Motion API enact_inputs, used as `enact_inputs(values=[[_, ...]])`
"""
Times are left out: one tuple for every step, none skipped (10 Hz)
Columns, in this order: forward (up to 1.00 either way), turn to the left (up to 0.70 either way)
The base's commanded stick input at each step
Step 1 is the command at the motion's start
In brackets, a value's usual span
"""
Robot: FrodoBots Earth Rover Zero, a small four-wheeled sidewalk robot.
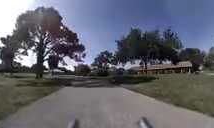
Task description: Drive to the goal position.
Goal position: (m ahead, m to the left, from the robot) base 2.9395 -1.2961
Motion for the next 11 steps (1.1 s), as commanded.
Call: enact_inputs(values=[[0.70,0.00],[0.70,0.00],[0.70,0.00],[0.70,0.00],[0.70,0.00],[0.70,0.00],[0.70,0.00],[0.70,0.00],[0.70,0.00],[0.70,0.00],[0.70,0.00]])
